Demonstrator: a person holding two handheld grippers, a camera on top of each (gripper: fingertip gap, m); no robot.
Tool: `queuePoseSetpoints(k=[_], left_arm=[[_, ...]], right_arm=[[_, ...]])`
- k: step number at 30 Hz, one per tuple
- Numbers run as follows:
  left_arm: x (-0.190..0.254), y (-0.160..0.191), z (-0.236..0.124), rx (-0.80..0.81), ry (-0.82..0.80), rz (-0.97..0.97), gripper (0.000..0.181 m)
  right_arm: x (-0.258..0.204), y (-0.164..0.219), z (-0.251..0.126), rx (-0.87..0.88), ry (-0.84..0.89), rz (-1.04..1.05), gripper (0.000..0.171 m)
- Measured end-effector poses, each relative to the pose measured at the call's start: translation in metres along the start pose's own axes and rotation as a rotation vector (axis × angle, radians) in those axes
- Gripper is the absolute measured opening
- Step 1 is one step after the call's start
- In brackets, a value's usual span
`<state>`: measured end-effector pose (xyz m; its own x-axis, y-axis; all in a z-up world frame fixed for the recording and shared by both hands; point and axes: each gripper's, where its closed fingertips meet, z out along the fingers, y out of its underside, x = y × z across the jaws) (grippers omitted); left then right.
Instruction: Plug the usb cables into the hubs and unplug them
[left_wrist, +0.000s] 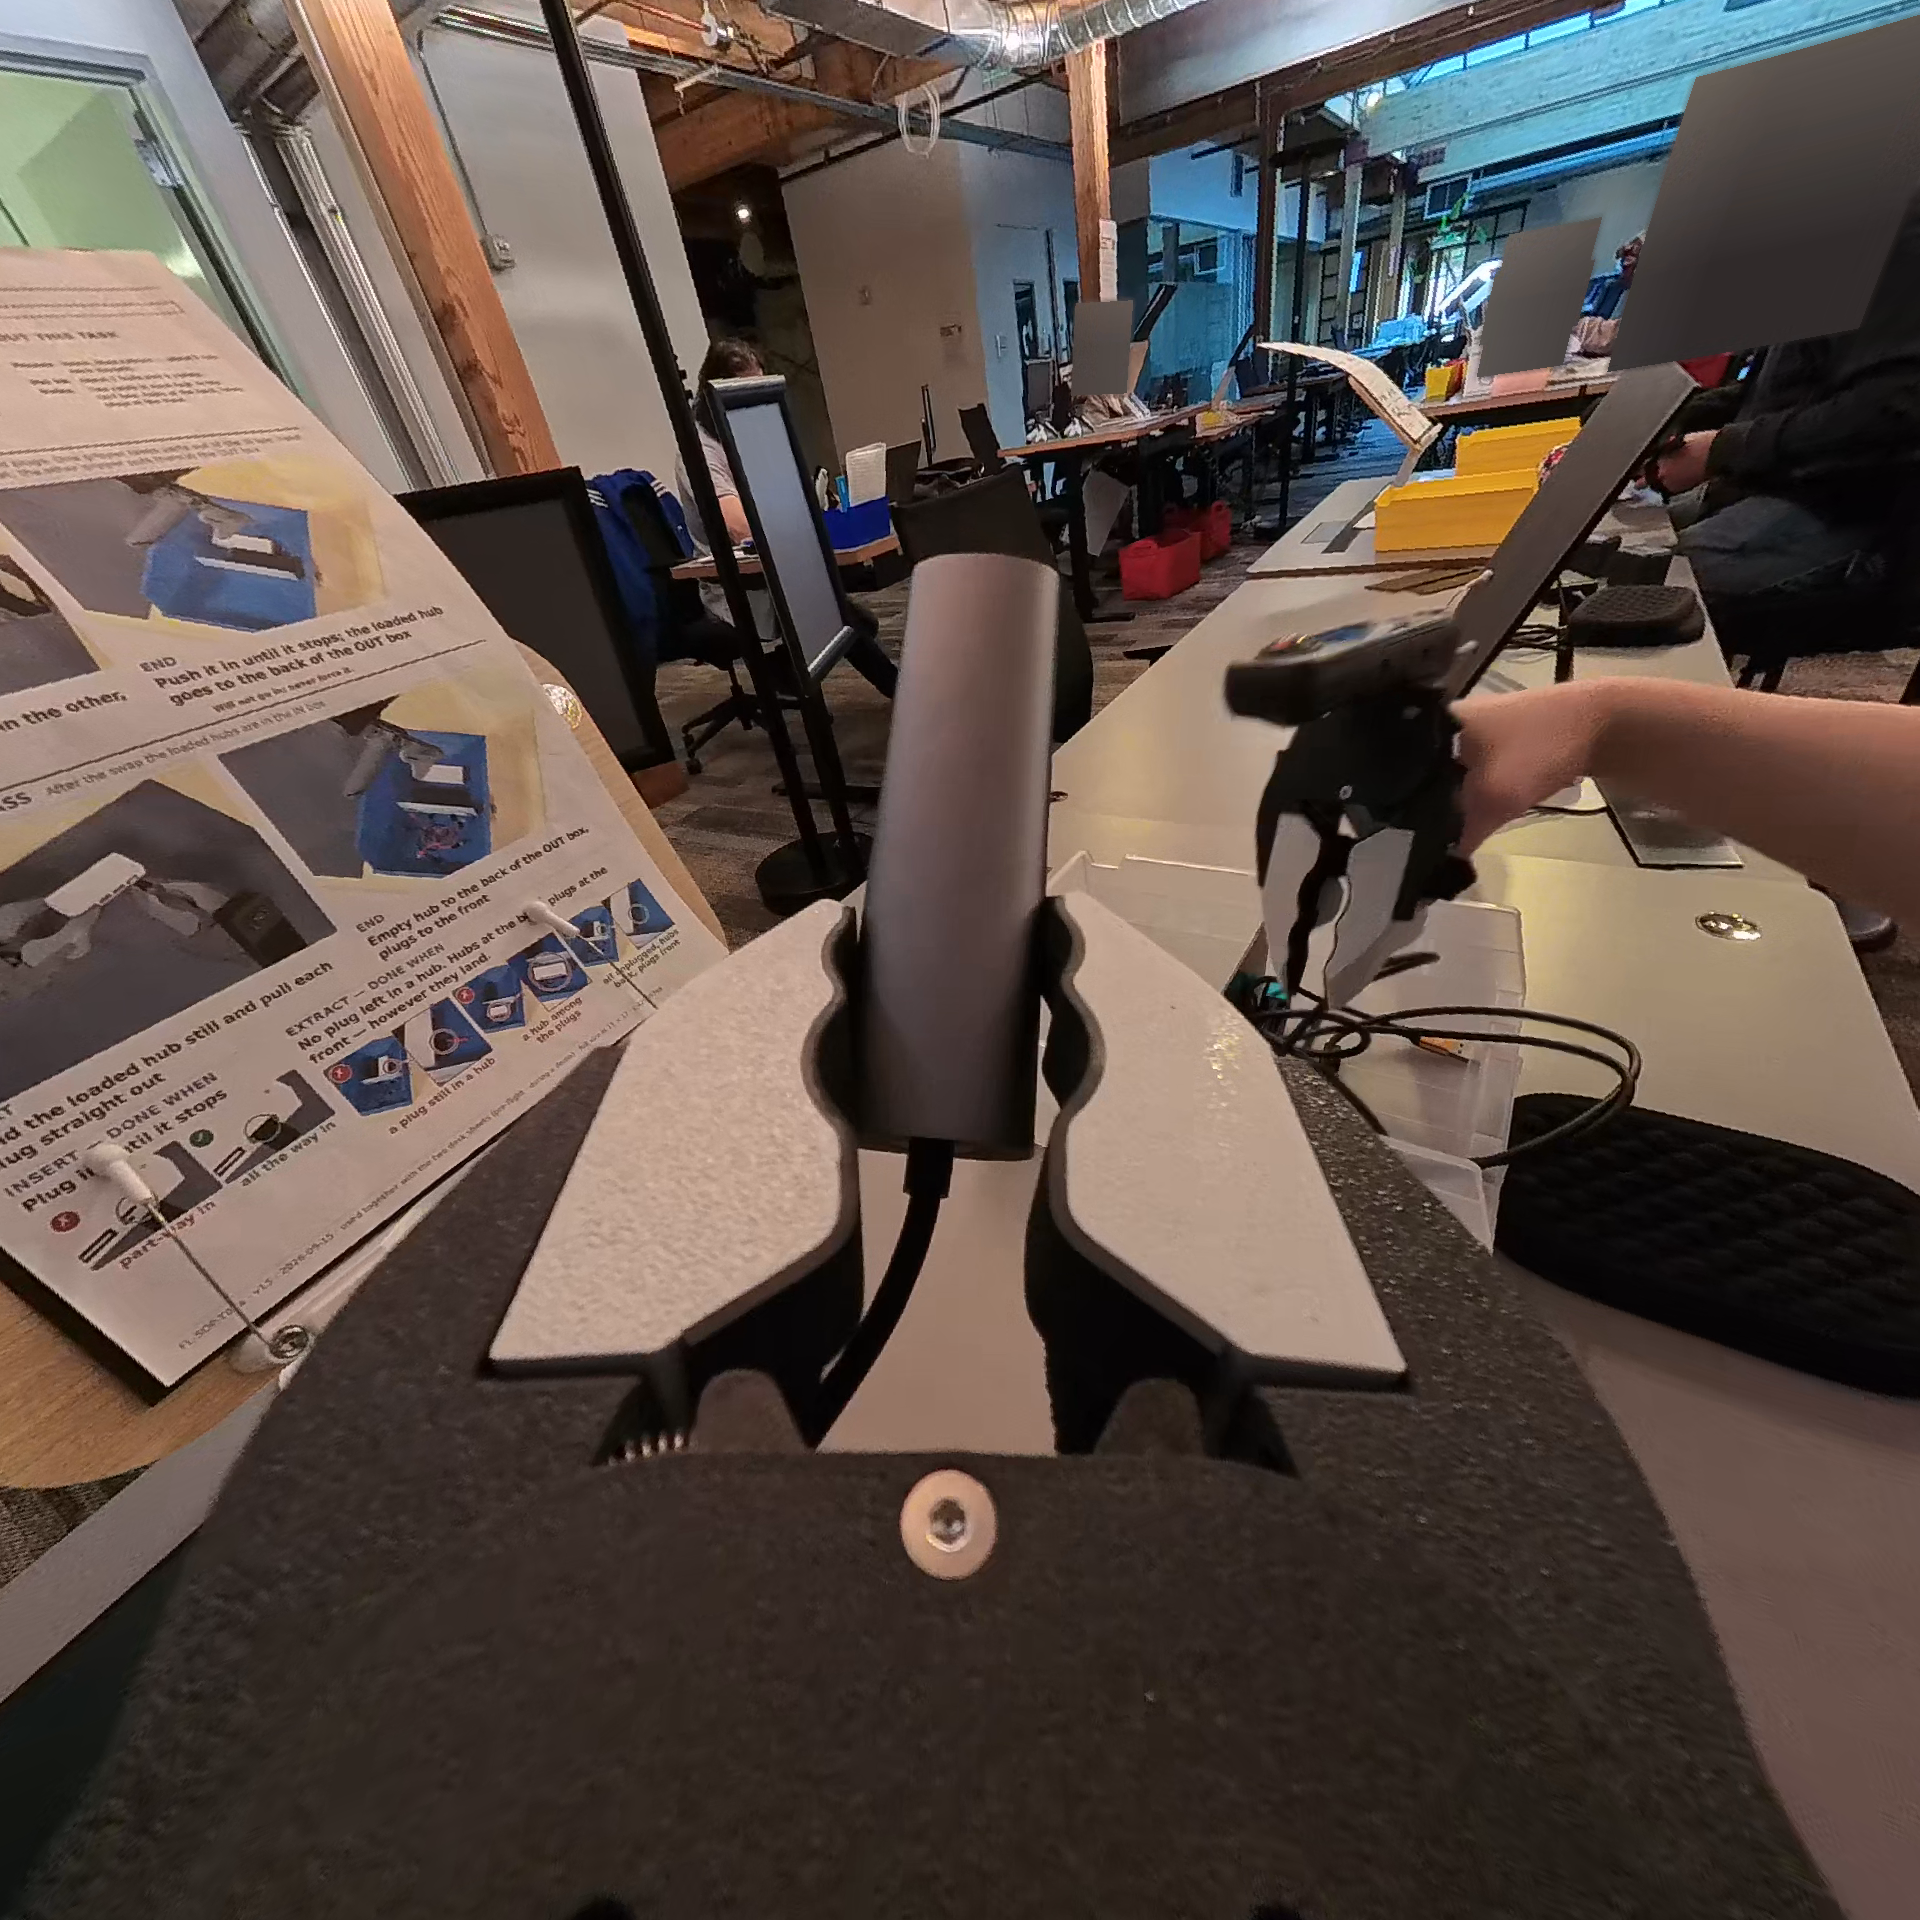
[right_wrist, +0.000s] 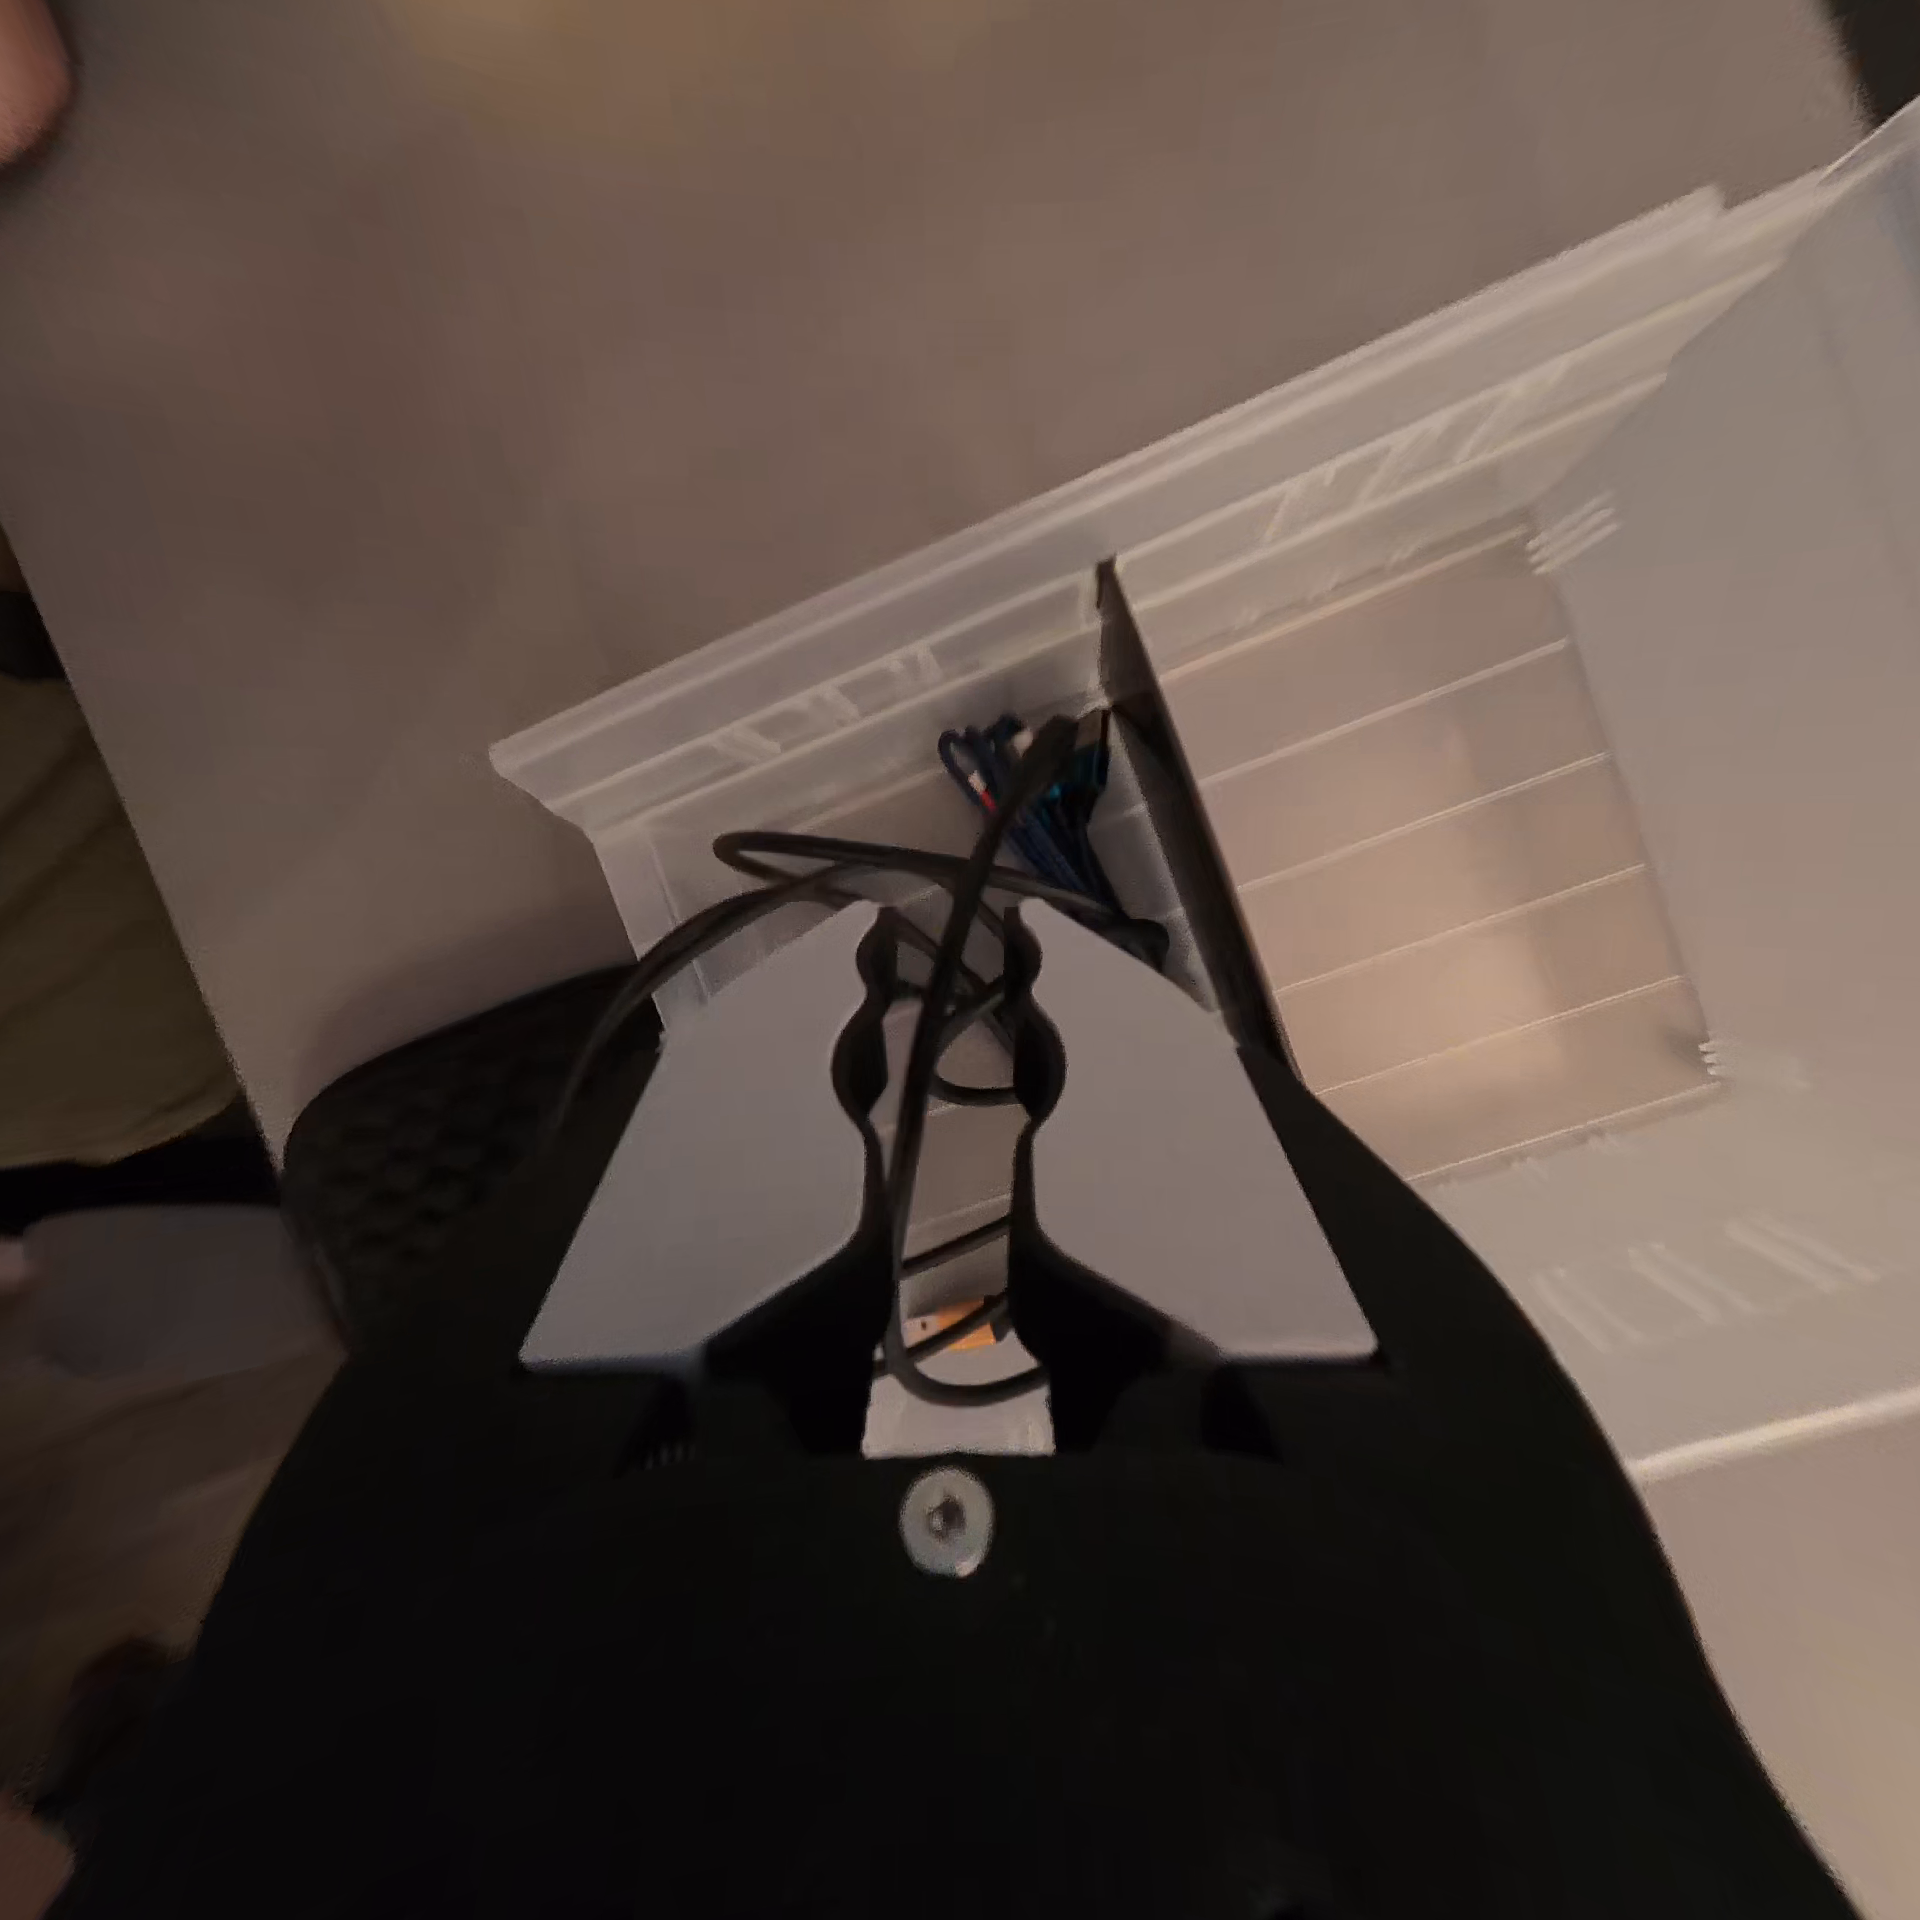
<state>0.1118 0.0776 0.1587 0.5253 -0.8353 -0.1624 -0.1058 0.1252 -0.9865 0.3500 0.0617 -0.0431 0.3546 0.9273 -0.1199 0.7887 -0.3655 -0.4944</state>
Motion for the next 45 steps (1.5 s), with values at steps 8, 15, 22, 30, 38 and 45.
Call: queuePoseSetpoints(k=[8,15,22,30,38,45], left_arm=[[-0.009,0.003,-0.002,-0.001,-0.012,-0.027,0.032],[-0.008,0.005,-0.001,-0.007,-0.016,-0.030,0.032],[0.000,0.006,0.004,-0.026,-0.004,-0.015,0.032],[0.005,0.006,0.008,-0.033,0.007,-0.008,0.032],[0.010,0.006,0.010,-0.035,0.017,0.002,0.032],[0.011,0.004,0.009,-0.030,0.018,0.009,0.032]], right_arm=[[-0.089,0.034,-0.014,0.068,0.118,-0.192,0.037],[-0.117,0.095,0.026,-0.085,0.119,-0.156,0.030],[-0.103,0.097,0.027,-0.135,0.187,-0.179,0.012],[-0.075,0.069,0.005,-0.087,0.359,-0.256,0.009],[-0.056,0.077,0.032,-0.143,0.223,-0.148,0.009],[-0.046,0.073,0.041,-0.112,0.182,-0.064,0.008]])
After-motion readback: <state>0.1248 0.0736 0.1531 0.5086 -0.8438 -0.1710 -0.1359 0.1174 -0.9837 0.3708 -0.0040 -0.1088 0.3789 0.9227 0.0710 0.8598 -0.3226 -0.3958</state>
